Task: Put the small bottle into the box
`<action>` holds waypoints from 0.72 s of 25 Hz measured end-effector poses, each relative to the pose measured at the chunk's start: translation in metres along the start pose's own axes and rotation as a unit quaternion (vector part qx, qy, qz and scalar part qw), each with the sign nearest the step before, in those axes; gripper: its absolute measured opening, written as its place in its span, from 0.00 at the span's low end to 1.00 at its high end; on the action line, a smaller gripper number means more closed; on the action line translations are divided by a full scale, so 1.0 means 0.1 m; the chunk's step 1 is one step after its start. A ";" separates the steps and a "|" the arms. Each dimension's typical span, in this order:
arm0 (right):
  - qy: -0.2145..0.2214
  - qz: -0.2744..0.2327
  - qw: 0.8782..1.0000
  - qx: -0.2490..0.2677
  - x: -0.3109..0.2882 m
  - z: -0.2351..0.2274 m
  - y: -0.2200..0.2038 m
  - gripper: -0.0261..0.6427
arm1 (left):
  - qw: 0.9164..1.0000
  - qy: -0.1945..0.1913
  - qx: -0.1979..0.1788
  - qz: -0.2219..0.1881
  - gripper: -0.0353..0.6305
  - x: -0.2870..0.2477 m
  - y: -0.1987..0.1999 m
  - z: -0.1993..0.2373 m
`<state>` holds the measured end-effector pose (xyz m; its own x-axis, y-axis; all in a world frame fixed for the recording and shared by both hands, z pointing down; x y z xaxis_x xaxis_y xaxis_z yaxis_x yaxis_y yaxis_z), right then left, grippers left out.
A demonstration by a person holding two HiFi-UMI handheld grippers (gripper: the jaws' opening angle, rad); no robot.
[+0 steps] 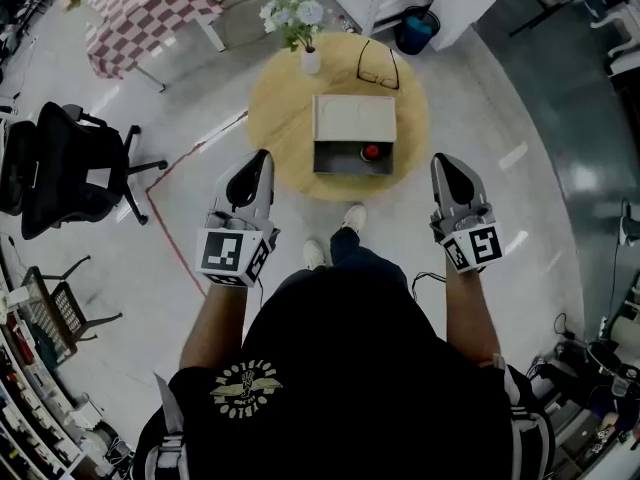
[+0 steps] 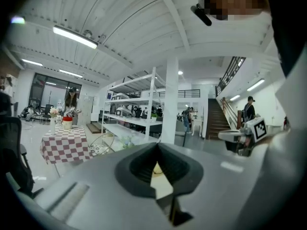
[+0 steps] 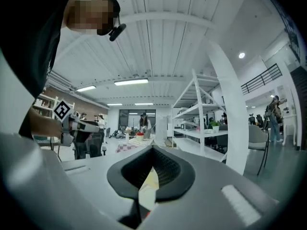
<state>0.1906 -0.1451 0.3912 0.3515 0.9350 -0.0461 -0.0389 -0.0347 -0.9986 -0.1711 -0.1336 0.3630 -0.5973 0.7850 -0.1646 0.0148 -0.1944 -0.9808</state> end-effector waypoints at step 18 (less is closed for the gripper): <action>-0.002 -0.034 0.999 0.000 0.41 0.21 0.54 0.05 | 1.000 -0.013 0.003 -0.025 0.05 0.30 0.10 -0.21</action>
<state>0.1836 -0.1017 0.3354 0.3487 0.9370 0.0213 -0.0148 0.0282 -0.9995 -0.1723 -0.0993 0.3462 -0.6185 0.7776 -0.1131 -0.0198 -0.1593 -0.9870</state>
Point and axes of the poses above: the fingertips, and each gripper's own axes: x backward along the fingers, z to its left, y out of its top, the point moved 9 cm from there along x, backward along the fingers, and after that the axes turned 13 degrees about -y, right-handed, at the moved point
